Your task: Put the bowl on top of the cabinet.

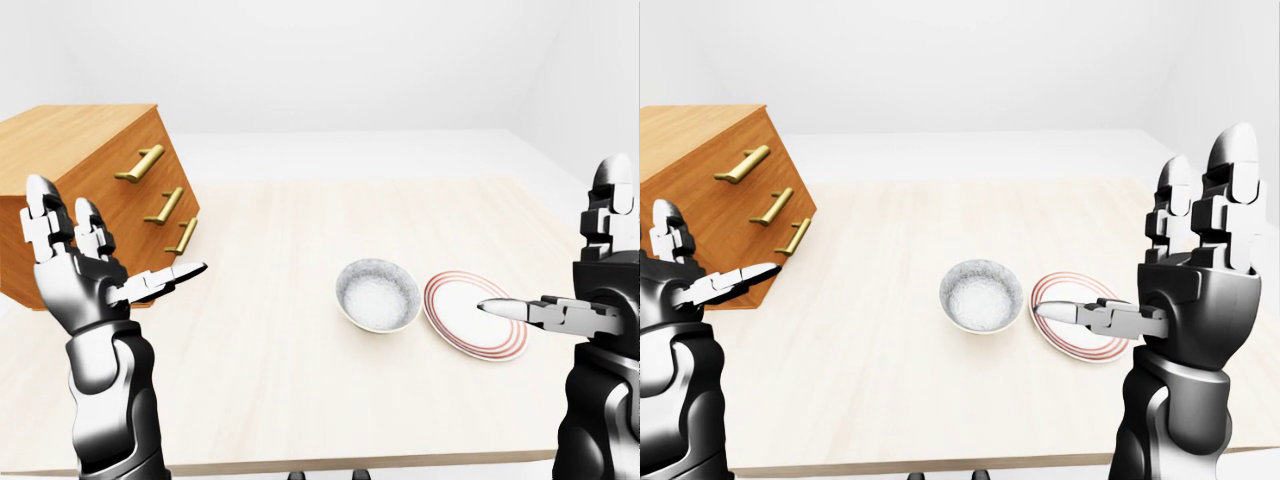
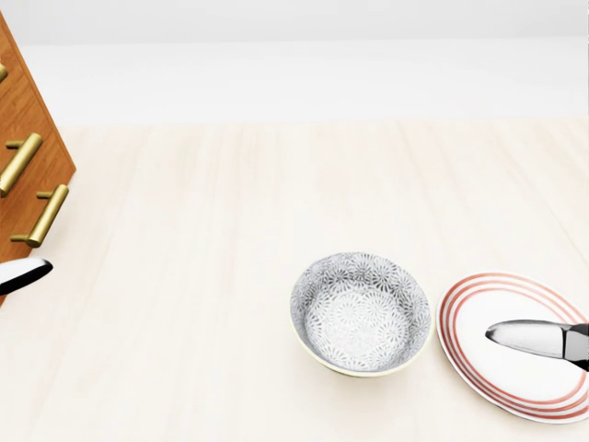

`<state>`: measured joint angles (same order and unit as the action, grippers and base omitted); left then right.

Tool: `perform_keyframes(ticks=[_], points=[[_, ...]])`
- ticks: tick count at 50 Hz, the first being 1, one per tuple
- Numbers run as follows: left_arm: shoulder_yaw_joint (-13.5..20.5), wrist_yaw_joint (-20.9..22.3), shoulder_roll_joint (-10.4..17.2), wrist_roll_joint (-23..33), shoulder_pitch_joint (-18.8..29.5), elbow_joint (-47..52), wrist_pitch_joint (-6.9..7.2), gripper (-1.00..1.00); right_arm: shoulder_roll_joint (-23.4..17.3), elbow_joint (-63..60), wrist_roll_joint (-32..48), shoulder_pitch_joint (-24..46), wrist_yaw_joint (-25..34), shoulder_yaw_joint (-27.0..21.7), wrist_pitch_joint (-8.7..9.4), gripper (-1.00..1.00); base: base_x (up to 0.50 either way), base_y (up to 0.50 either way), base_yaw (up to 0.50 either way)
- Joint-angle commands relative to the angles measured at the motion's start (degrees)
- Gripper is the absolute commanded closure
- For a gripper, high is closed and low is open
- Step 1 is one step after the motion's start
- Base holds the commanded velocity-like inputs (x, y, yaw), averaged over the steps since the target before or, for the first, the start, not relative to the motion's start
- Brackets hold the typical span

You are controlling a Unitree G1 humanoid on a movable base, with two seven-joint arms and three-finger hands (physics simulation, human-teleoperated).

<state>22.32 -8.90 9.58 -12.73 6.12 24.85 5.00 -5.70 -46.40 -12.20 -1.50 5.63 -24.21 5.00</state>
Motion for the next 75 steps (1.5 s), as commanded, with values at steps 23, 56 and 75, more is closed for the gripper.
perform_keyframes(ticks=[23, 56, 75], points=[[-1.4, -0.5, -0.8, 0.9, -0.9, 0.3, 0.0, -1.0, 0.4, 2.6, 2.1, -0.4, 0.0, 0.9, 0.0, -1.0, 0.06, 0.06, 0.0], [-1.5, -0.5, -0.7, 0.8, -0.8, -0.2, 0.0, -1.0, 0.7, 3.4, 2.4, -0.6, 0.2, 1.6, 0.0, -1.0, 0.0, 0.22, 0.0], [-1.4, -0.6, -0.7, 0.8, -0.9, 0.3, 0.0, -1.0, 0.6, 2.7, 2.0, -0.5, 0.0, 1.2, 0.0, -1.0, 0.0, 0.22, 0.0]])
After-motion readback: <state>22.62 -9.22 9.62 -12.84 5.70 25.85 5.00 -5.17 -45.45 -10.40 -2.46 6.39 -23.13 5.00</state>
